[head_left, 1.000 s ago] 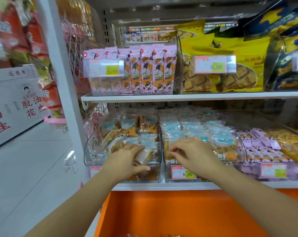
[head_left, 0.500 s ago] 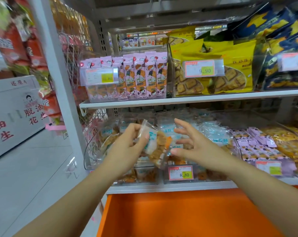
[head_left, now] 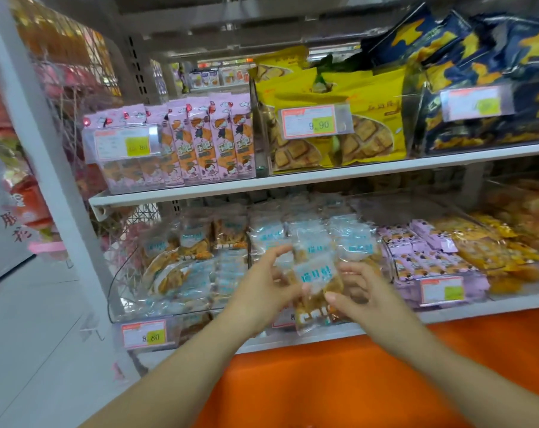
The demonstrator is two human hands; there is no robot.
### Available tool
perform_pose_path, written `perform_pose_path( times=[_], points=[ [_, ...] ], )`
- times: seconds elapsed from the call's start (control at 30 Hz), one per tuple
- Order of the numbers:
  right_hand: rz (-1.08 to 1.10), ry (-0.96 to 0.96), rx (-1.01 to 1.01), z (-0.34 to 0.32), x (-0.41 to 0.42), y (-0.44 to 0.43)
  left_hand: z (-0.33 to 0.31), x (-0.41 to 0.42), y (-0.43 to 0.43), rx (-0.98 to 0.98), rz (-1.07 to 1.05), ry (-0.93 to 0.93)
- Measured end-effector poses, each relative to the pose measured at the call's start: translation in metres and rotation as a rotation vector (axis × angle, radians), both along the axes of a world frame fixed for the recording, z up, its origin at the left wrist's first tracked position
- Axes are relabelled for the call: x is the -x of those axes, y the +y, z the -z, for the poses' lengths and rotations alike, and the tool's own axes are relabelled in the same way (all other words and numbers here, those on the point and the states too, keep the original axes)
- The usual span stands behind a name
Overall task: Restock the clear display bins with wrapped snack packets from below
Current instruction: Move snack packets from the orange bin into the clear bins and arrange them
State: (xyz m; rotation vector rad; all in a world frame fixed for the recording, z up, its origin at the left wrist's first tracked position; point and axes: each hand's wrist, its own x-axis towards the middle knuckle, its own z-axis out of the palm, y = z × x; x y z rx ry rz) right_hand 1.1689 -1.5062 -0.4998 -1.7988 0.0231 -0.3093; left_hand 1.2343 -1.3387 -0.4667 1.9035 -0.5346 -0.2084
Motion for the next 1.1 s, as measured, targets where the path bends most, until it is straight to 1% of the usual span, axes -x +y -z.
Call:
perform_pose_path(
  times=[0.03,0.1,0.23,0.27,0.3,0.33,0.43,0.47,0.5,0.6,0.67,0.7,0.77,0.8,0.83,0.87,0.93,1.1],
  points=[
    [0.02,-0.035,0.027,0.002,0.003,-0.004,0.003,0.0,-0.005,-0.052,0.019,-0.022],
    [0.034,-0.091,0.082,0.002,0.006,-0.011,0.008,-0.001,-0.016,-0.092,0.031,-0.046],
    [0.043,-0.151,0.197,-0.002,0.0,-0.025,0.013,-0.012,-0.03,-0.01,0.004,-0.038],
    [0.047,-0.149,0.204,-0.002,-0.005,-0.03,0.013,-0.015,-0.032,-0.011,-0.003,-0.076],
    [0.063,-0.143,0.208,0.0,-0.01,-0.035,0.015,-0.019,-0.031,-0.054,-0.024,-0.16],
    [0.096,-0.143,0.211,0.002,-0.015,-0.04,0.019,-0.023,-0.029,-0.146,-0.058,-0.304],
    [0.222,-0.149,0.215,0.01,-0.033,-0.053,0.035,-0.039,-0.013,-0.52,-0.184,-0.841],
    [0.244,-0.152,0.228,0.012,-0.04,-0.053,0.04,-0.045,-0.008,-0.626,-0.198,-0.941],
    [0.251,-0.155,0.25,0.014,-0.047,-0.051,0.046,-0.048,-0.004,-0.704,-0.2,-0.985],
    [0.226,-0.15,0.336,0.018,-0.066,-0.042,0.054,-0.056,0.0,-0.819,-0.186,-1.051],
    [0.196,-0.143,0.473,0.019,-0.069,-0.037,0.056,-0.059,0.003,-0.852,-0.155,-1.072],
    [0.228,-0.16,0.59,0.018,-0.067,-0.035,0.058,-0.061,0.005,-0.875,-0.14,-1.066],
    [0.334,-0.249,0.896,0.016,-0.062,-0.034,0.06,-0.063,0.008,-0.931,-0.129,-1.057],
    [0.342,-0.277,1.008,0.014,-0.06,-0.032,0.061,-0.064,0.009,-0.94,-0.122,-1.049],
    [0.309,-0.299,1.075,0.014,-0.059,-0.03,0.061,-0.065,0.01,-0.93,-0.107,-1.041],
    [0.238,-0.312,1.109,0.016,-0.06,-0.027,0.062,-0.067,0.011,-0.912,-0.088,-1.032],
    [0.126,-0.295,1.09,0.017,-0.063,-0.022,0.064,-0.069,0.014,-0.879,-0.055,-1.01],
    [0.124,-0.177,1.078,0.01,-0.071,-0.022,0.064,-0.075,0.02,-0.849,-0.014,-0.997]
  ],
)
